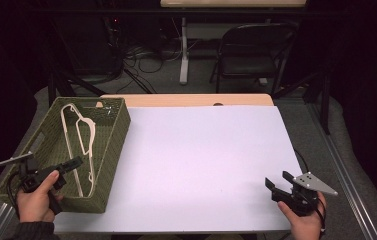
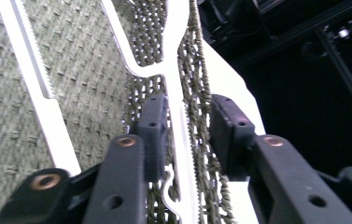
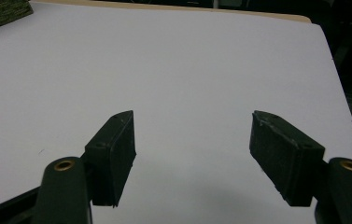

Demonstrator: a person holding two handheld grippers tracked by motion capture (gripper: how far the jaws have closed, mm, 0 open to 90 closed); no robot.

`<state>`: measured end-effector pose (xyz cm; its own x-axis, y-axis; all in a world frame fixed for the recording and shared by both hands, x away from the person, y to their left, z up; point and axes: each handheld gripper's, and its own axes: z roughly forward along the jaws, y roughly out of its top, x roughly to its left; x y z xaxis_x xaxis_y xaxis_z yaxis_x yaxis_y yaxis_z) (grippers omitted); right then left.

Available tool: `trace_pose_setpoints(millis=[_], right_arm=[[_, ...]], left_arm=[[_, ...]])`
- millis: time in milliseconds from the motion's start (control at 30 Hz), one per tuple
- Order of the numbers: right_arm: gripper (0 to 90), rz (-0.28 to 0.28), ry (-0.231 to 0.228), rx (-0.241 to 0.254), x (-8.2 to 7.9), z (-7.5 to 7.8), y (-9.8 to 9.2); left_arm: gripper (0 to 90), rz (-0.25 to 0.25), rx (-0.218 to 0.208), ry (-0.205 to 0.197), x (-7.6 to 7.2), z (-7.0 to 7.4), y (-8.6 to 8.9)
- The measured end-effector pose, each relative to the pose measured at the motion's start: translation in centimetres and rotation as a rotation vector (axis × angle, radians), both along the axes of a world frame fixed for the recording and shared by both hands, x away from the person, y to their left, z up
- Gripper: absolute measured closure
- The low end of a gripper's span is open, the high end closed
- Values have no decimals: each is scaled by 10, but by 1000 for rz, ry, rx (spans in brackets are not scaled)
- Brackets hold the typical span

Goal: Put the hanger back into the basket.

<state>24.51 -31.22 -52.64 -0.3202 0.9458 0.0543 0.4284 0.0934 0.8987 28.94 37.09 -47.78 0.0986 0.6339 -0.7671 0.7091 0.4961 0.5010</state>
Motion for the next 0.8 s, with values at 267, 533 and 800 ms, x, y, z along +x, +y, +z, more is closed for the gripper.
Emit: trace_pose_setpoints(millis=[267,533,800], right_arm=[[310,-10,-26,7,0,-1,0],[310,-2,-4,-2,0,0,0],[310,-2,1,-8,-1,1,1]], left_arm=[[531,-8,56,-12,1,3,-1],[469,-36,128,-15,1,8,-2],[417,-54,324,-82,-4,23,-11]])
